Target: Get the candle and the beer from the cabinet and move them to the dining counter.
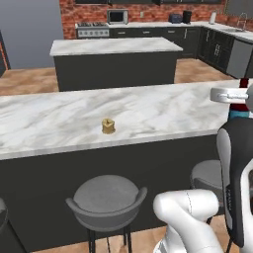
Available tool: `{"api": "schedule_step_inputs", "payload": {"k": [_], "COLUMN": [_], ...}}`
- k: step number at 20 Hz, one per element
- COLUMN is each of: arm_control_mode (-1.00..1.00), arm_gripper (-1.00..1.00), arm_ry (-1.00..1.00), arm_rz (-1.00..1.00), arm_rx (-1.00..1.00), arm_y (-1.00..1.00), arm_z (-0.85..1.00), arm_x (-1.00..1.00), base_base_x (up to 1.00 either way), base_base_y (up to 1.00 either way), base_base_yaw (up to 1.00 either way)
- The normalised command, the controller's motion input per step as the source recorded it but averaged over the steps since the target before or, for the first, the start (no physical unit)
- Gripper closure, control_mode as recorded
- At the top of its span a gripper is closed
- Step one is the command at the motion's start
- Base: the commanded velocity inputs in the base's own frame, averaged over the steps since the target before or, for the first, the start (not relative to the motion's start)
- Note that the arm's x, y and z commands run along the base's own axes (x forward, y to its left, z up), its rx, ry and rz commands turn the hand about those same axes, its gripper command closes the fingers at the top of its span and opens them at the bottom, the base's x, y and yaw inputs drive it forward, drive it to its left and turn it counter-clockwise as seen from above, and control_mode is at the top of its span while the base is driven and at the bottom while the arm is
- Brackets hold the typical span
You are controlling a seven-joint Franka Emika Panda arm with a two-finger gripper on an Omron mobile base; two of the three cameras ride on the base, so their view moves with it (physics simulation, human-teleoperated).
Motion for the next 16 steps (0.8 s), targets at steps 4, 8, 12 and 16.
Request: {"api": "schedule_step_inputs", "payload": {"k": [4, 8, 12, 16], "arm_control_mode": [1.00, -1.00, -1.00, -1.00], "arm_gripper": [1.00, 1.00, 1.00, 1.00], "arm_ry": [0.00, -0.01, -0.10, -0.11], "arm_rz": [0.00, 0.28, 0.44, 0.45], "arm_rx": [0.00, 0.00, 0.00, 0.00], "arm_y": [0.00, -0.36, -0.43, -0.56], "arm_z": [0.00, -0.02, 0.00, 0.00], "arm_x": [0.00, 0.27, 0.08, 0.07], "base_base_x": [0.23, 0.00, 0.00, 0.00], "base_base_y": [-0.09, 0.00, 0.00, 0.00], "base_base_yaw": [0.04, 0.00, 0.00, 0.00]}}
